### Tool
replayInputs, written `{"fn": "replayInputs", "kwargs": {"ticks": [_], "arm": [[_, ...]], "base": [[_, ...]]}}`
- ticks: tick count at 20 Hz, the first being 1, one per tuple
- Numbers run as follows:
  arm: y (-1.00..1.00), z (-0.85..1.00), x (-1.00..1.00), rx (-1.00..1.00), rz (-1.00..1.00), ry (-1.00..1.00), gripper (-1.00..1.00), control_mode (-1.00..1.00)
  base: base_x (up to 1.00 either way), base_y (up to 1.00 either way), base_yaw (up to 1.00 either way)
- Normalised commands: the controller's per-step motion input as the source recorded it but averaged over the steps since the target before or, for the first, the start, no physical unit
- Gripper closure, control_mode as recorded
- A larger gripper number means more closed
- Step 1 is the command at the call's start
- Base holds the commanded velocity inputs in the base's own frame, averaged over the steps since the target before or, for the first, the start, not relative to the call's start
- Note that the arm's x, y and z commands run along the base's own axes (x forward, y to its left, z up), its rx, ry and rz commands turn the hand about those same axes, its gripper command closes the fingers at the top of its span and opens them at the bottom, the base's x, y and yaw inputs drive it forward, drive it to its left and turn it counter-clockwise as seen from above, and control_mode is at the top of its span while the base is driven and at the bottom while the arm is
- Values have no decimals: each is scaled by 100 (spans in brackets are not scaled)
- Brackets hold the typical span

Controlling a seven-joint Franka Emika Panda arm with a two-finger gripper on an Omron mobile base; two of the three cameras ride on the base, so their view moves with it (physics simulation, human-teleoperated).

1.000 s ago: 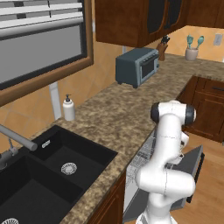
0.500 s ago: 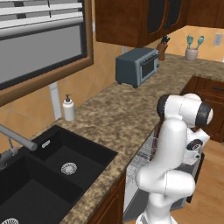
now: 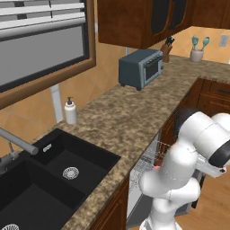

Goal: Pick up the cup and bowl from the counter, place them in the dishwasher, and close the dishwasher door.

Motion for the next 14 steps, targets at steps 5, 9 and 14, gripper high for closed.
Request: {"fn": "replayInputs", "kwargs": {"ticks": [5, 9, 14], "arm": [[-61, 25, -65, 21, -17, 0, -100, -100], [-55, -3, -20, 33, -1, 0, -100, -100], [-45, -6, 0, 28, 0, -5, -100, -100]], "base": [[0, 0, 0], [0, 0, 0], [0, 0, 0]]}}
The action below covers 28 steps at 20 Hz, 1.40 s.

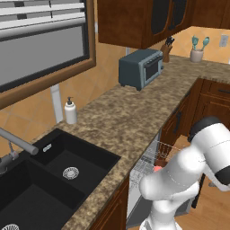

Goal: Pick up the cup and bowl from the counter, place them in the dishwasher, and close the dishwasher door.

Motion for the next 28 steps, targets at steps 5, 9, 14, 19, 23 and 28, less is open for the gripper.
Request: {"fn": "replayInputs", "kwargs": {"ticks": [5, 9, 14, 19, 23, 28], "arm": [[-65, -2, -2, 21, 0, -5, -100, -100], [-46, -33, -3, 12, 0, -1, -100, -100], [-39, -17, 0, 17, 2, -6, -100, -100], [-17, -48, 5, 19, 2, -3, -100, -100], [-30, -55, 4, 22, 1, -19, -100, -100], [-32, -60, 41, 20, 0, -16, -100, -100]], "base": [[0, 0, 0], [0, 0, 0], [0, 0, 0], [0, 0, 0], [0, 0, 0], [0, 0, 0]]}}
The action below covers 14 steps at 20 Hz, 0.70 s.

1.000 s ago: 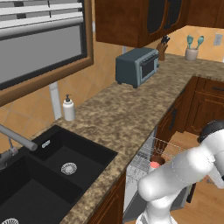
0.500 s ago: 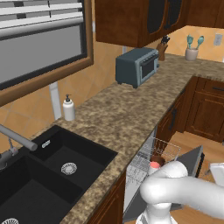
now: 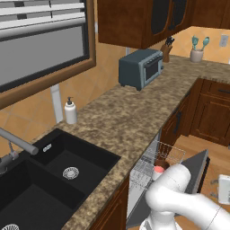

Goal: Pick up the cup and bowl from the counter, place them in the dishwasher, and close the dishwasher door.

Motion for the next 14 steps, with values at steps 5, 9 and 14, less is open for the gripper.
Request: {"fn": "replayInputs", "kwargs": {"ticks": [5, 9, 14], "arm": [[-17, -62, 91, 12, 0, -5, -100, -100], [-65, -59, 42, 12, 1, -4, -100, -100], [-72, -96, 0, 14, 1, -9, -100, -100]], "base": [[0, 0, 0], [0, 0, 0], [0, 0, 0]]}}
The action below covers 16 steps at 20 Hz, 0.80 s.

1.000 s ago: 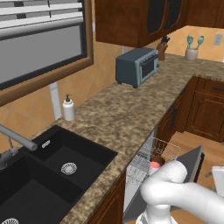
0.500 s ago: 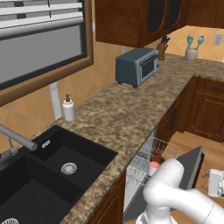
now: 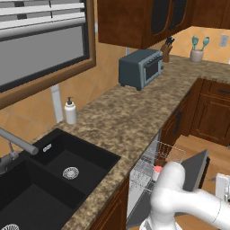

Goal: Pick up the cup and bowl from the counter, place them in the dishwasher, and close the dishwasher door.

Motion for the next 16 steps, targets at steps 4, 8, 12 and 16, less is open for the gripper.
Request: {"fn": "replayInputs", "kwargs": {"ticks": [4, 8, 12, 16], "arm": [[-48, -100, 21, 19, 0, -14, -100, -100], [-12, -100, 59, 13, 0, -9, -100, -100], [0, -100, 67, 12, 0, -1, -100, -100], [7, -100, 70, 10, 0, 0, -100, -100]], "base": [[0, 0, 0], [0, 0, 0], [0, 0, 0], [0, 0, 0]]}}
